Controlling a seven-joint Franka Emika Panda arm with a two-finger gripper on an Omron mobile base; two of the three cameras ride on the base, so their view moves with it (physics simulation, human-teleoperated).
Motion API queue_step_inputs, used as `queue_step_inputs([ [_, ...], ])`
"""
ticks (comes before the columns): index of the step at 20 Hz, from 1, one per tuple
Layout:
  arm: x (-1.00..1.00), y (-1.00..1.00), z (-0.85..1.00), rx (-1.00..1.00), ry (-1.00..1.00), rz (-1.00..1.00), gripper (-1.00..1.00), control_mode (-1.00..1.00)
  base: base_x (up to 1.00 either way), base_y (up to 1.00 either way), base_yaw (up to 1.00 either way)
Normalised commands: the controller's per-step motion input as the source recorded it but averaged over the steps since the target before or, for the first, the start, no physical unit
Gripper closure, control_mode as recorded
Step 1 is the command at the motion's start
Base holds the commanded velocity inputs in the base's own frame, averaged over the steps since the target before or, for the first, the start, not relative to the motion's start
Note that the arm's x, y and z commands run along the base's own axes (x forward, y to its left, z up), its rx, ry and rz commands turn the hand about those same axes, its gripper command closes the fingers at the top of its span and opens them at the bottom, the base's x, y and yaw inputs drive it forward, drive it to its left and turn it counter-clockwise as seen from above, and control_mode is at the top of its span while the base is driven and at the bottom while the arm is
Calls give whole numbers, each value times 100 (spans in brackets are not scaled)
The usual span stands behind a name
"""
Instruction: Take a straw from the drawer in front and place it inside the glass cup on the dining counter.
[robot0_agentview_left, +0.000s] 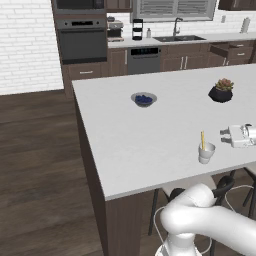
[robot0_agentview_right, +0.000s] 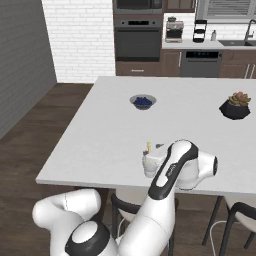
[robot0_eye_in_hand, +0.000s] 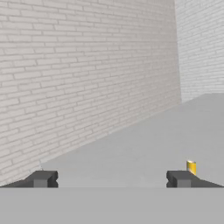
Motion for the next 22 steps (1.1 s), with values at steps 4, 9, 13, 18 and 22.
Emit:
queue_step_inputs([
  [4, -29, -7, 7, 0, 0, -3, -100, -100, 0, 0, 0],
  [9, -33, -19, 14, 0, 0, -1, -100, -100, 0, 0, 0],
  [13, -34, -25, 11, 1, 0, 0, -100, -100, 0, 0, 0],
  [18, -33, -27, 14, 1, 0, 0, -100, -100, 0, 0, 0],
  [22, -34, -26, 14, 3, 0, 0, -100, -100, 0, 0, 0],
])
